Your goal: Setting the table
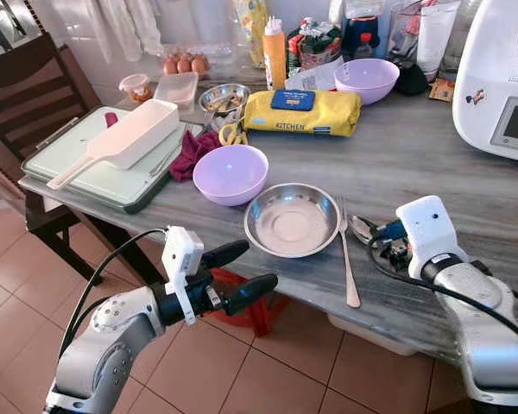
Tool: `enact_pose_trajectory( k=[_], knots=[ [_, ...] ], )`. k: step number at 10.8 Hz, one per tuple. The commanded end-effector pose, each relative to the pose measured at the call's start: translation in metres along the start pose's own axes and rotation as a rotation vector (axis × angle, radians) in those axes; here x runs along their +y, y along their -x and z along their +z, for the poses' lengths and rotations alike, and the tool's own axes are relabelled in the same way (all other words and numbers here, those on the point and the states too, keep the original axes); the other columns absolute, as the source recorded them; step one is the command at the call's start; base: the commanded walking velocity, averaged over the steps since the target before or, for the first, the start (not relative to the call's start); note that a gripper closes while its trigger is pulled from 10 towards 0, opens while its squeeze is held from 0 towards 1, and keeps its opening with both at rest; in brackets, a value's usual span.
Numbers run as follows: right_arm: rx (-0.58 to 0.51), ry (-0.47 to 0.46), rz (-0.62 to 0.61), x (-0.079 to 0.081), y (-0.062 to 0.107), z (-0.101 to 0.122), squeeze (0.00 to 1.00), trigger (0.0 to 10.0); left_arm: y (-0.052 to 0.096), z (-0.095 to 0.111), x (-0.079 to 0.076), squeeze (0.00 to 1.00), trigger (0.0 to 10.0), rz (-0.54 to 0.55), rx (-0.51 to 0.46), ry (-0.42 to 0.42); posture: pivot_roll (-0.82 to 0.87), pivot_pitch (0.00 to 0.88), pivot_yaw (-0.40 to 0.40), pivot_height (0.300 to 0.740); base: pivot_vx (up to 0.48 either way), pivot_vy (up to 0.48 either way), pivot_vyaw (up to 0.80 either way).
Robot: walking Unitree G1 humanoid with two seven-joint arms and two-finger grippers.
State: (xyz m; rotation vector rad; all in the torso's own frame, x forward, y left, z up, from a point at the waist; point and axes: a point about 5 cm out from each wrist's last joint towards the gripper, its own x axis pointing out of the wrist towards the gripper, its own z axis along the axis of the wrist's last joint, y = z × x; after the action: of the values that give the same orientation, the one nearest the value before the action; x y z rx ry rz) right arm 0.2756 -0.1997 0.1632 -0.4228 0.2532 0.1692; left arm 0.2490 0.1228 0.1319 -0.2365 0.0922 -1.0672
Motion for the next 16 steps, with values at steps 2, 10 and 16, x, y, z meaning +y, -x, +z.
enact_pose_trajectory(
  k=[2,10,16],
  knots=[
    [-0.031,-0.004,0.036,0.000,0.004,0.009,1.00,10.0,0.002,0.003,0.002,0.00,10.0,-0.001,0.004,-0.013,-0.13,0.096,0.163,0.740,0.000,0.000,0.00],
    [0.053,0.019,0.173,0.005,0.008,-0.003,0.00,10.0,0.001,-0.004,0.002,0.00,10.0,-0.003,0.013,-0.021,-0.13,0.094,0.156,0.740,0.000,0.000,0.00],
    [0.150,-0.101,0.188,-0.004,0.006,-0.024,0.00,0.0,0.002,-0.006,0.002,0.00,10.0,-0.006,0.017,-0.023,-0.13,0.096,0.154,0.740,0.000,0.000,0.00]
  ],
)
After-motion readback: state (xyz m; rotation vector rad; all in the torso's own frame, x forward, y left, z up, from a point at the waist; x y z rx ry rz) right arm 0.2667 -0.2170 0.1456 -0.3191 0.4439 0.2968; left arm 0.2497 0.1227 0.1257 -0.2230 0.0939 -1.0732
